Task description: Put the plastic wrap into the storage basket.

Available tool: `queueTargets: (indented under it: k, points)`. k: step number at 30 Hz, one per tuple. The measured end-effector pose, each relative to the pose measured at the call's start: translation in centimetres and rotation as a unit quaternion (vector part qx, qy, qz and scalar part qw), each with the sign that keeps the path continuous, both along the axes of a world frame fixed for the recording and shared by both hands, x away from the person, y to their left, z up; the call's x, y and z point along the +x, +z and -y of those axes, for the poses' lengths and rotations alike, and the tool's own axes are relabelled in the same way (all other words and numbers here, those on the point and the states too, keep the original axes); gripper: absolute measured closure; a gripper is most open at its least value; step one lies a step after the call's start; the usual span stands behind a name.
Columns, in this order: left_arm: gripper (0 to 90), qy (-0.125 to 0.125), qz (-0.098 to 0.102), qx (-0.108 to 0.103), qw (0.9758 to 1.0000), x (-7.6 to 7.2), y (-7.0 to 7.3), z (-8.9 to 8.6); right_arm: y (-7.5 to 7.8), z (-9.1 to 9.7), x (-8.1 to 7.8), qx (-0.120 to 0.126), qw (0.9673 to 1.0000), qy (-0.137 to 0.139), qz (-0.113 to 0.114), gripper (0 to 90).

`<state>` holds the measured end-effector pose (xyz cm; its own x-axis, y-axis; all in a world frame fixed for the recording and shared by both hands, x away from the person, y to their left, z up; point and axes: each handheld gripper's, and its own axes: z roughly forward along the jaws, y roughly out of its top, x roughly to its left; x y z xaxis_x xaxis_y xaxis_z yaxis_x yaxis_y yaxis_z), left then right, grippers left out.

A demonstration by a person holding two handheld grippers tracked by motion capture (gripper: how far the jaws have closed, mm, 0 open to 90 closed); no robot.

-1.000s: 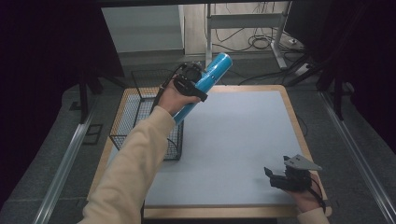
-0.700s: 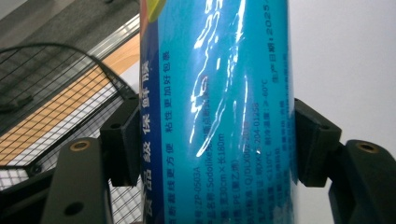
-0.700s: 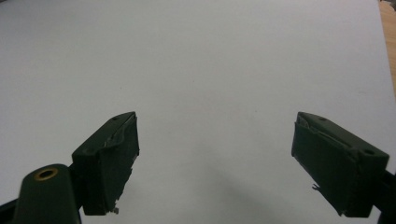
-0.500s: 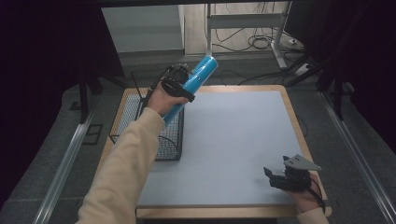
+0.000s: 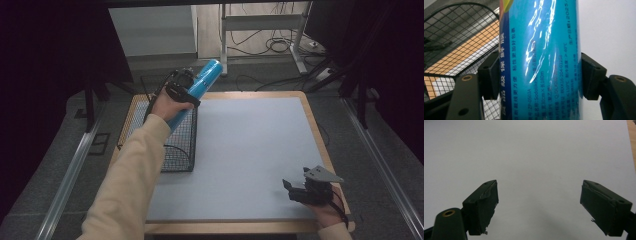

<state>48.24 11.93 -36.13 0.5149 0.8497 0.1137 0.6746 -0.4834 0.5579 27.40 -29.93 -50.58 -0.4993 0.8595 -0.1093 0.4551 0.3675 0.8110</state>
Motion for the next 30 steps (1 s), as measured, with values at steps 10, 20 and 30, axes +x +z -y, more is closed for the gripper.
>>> queueTargets:
  k: [10, 20, 30]
  points:
    - [31.7, 0.014, -0.011, 0.009, 0.9998, 1.6, -1.7, -1.0, -0.1, 0.1, 0.1, 0.0, 1.0, 0.0, -0.001, 15.2]
    - [31.7, 0.036, -0.034, 0.032, 0.9983, 2.7, -4.3, -1.9, -0.1, 0.2, 0.1, -0.001, 1.0, -0.004, -0.003, 15.2]
    - [31.6, 0.042, -0.035, 0.041, 0.9977, 3.1, -5.4, -1.9, 0.0, 0.2, 0.0, -0.001, 1.0, -0.006, 0.001, 15.2]
